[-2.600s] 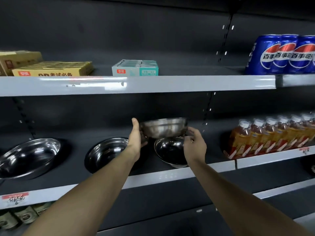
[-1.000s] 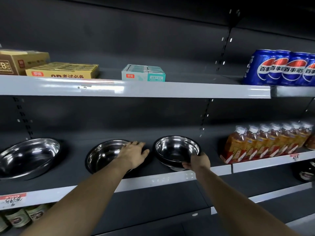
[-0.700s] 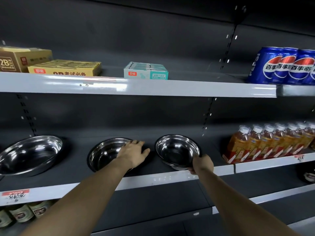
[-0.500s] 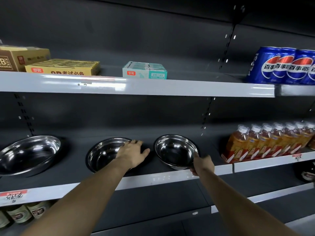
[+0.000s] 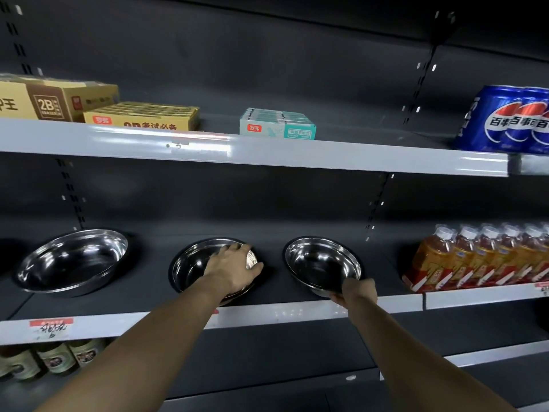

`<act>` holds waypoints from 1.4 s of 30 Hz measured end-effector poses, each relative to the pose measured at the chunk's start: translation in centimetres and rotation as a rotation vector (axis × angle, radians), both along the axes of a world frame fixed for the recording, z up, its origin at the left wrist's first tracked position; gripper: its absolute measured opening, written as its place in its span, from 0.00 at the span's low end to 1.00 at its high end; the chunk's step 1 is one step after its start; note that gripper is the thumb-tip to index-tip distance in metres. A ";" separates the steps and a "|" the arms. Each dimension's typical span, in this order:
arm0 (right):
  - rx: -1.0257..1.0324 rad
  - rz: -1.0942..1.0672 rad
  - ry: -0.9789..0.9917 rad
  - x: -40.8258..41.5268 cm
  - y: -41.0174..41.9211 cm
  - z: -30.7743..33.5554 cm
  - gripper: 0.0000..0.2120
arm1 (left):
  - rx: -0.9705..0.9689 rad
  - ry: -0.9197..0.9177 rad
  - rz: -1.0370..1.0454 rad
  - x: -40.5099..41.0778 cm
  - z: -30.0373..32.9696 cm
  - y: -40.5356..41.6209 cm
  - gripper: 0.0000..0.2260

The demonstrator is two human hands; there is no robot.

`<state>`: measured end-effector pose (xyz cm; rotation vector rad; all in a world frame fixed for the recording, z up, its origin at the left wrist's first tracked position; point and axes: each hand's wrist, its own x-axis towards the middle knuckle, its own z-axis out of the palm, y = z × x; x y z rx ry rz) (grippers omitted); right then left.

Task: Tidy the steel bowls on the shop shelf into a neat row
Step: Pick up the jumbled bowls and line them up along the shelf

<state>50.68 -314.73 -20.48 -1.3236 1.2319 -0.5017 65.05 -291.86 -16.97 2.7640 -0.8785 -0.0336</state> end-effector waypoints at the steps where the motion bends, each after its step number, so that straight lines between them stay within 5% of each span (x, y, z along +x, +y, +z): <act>1: 0.002 -0.014 -0.010 0.2 0.3 0.2 0.23 | 0.008 -0.008 0.004 0.1 0.1 0.4 0.31; 14: -0.036 0.069 -0.309 5.2 5.9 5.1 0.21 | 0.012 -0.096 0.142 2.6 1.9 7.1 0.25; 27: -0.089 0.415 -0.246 7.8 14.8 4.6 0.15 | -0.070 -0.044 0.324 3.4 2.1 14.3 0.24; 42: 0.010 0.481 -0.194 8.2 16.9 1.8 0.17 | -0.053 0.002 0.322 1.3 0.3 15.7 0.23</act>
